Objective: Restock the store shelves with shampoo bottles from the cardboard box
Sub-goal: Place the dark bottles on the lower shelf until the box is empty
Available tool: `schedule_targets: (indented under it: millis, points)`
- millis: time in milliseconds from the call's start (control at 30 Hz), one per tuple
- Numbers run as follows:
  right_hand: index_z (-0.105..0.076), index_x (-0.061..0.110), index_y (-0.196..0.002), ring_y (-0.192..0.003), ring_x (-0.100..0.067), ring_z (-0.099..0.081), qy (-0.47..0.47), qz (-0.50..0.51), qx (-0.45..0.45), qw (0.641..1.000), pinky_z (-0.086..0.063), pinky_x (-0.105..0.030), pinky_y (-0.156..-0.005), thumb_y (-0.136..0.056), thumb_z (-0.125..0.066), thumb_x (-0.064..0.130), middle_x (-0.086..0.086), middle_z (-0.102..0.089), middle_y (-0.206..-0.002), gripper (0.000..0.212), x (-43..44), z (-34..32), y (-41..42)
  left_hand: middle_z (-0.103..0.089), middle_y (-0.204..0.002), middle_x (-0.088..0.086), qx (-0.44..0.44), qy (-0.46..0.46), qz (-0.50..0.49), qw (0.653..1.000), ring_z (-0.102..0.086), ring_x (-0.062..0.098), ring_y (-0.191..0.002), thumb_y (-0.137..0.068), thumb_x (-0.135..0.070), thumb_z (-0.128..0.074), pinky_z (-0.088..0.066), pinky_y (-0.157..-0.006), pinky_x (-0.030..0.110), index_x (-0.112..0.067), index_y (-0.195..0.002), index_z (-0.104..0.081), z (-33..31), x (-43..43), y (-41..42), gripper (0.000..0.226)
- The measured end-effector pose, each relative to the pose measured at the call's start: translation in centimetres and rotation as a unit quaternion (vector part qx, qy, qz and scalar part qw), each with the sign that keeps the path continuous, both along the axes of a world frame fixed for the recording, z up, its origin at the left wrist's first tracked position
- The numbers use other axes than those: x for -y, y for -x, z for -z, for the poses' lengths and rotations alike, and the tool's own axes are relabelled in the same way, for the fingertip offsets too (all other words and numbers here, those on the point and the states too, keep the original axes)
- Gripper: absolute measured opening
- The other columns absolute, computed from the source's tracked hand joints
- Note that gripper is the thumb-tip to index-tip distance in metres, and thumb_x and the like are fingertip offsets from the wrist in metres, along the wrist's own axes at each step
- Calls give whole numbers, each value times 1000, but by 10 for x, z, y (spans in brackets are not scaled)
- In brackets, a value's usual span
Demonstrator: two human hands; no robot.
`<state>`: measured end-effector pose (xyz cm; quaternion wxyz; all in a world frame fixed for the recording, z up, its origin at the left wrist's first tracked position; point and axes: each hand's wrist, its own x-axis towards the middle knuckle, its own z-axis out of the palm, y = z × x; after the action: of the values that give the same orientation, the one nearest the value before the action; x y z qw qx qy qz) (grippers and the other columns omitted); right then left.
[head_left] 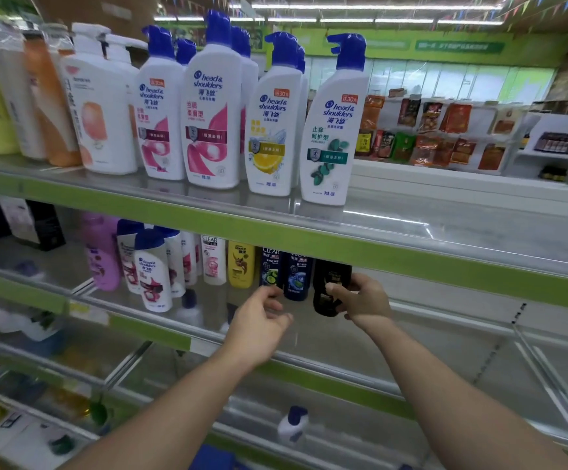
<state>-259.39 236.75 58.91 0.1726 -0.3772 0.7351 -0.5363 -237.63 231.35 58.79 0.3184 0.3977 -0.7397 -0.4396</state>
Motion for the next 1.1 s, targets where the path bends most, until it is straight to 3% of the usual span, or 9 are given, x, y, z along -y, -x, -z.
schedule_targets:
  millis: [233, 567, 767, 900, 1033, 1100]
  points:
    - [-70, 14, -106, -58, -17, -64, -6, 4, 22, 1000, -48, -29, -54, -87, -74, 31, -6, -73, -86, 26, 20, 7, 10, -62, -102, -12, -11, -12, -16, 1000, -61, 4, -92, -89, -24, -70, -43, -68, 16, -35, -118, -58, 5, 2, -12, 33]
    - [-72, 13, -106, -72, -26, -67, -11, -2, 6, 1000, -57, -43, -72, -84, -75, 37, -6, -74, -89, 33, 35, 15, 17, -67, -101, -11, -25, -13, -41, 999, -64, 7, -95, -89, -22, -69, -54, -88, 30, -33, -112, -62, 12, 1, -15, 27]
    - [-71, 21, -97, -79, -25, -71, -11, -6, -1, 1000, -60, -44, -78, -82, -75, 42, 1, -74, -86, 26, 34, 16, 18, -67, -101, -12, -22, 0, -64, 998, -64, 5, -94, -89, -23, -70, -53, -83, 24, -35, -109, -61, 15, -5, -15, 25]
    - [-74, 9, -109, -81, -23, -71, -43, 5, 9, 999, -60, -43, -79, -78, -81, 42, -2, -75, -88, 46, 29, 16, 21, -68, -99, -7, -46, -11, -96, 994, -65, 8, -92, -90, -17, -71, -53, -78, 21, -35, -104, -62, 15, -11, -36, 24]
    - [-63, 4, -129, -112, -32, -64, -128, 59, -131, 981, -49, -38, -94, -72, -81, 56, -16, -67, -125, 79, 12, 11, 14, -68, -89, 1, -75, -3, -170, 983, -64, 8, -80, -89, -6, -70, -50, -73, 14, -24, -101, -63, 21, -18, -80, 23]
    - [-63, 9, -127, -114, -33, -63, -76, 73, -161, 981, -48, -38, -96, -73, -80, 55, -15, -67, -125, 72, 2, 8, 1, -64, -82, 2, -79, -4, -215, 973, -60, 4, -70, -89, -1, -68, -49, -71, 15, -16, -101, -63, 27, -20, -106, 19]
